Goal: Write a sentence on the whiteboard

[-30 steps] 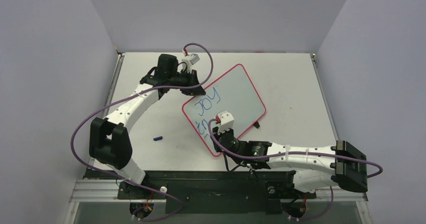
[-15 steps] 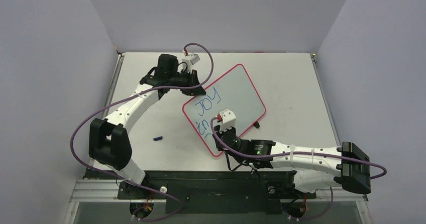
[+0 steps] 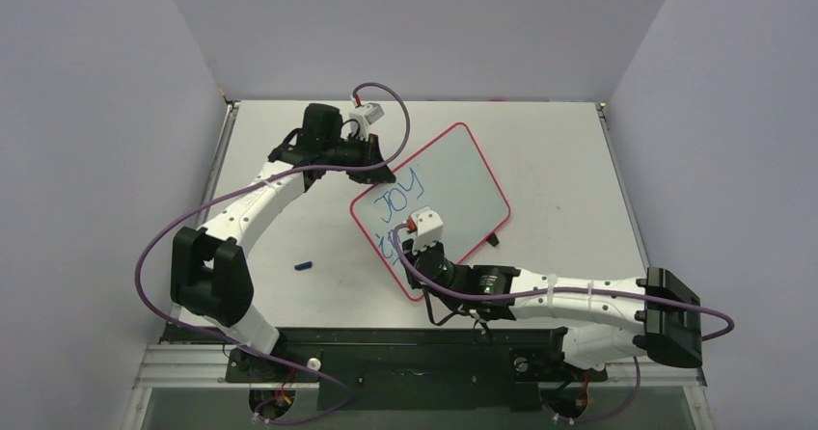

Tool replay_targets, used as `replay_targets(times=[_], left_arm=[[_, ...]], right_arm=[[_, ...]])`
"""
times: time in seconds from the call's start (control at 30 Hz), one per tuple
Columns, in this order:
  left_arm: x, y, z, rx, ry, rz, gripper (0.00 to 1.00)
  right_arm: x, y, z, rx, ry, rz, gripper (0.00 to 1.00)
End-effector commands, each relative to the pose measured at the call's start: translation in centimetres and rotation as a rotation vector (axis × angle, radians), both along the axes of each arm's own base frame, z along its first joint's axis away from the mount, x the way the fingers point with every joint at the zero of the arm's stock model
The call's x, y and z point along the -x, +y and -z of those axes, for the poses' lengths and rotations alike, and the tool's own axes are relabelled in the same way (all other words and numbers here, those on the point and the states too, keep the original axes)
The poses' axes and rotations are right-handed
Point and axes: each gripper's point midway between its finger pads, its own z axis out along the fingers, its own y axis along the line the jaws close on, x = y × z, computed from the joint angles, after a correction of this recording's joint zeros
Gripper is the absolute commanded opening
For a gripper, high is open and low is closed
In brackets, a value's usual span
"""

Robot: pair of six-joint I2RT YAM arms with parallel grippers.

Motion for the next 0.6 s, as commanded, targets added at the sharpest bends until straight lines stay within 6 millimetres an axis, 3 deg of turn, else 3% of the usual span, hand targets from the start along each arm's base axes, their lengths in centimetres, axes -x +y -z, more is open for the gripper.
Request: replay_targets(times=[0.0, 0.57], left_arm=[[-0.8, 0.4, -2.7, -0.001, -0.137, -0.005, 0.0], [-0.8, 0.4, -2.7, -0.001, -0.138, -0.004, 0.0]], right_arm=[[-0.1, 1.6, -1.4, -0.045, -0.013, -0.017, 0.0], [1.4, -0.1, 2.4, -0.009, 0.056, -0.016, 0.0]])
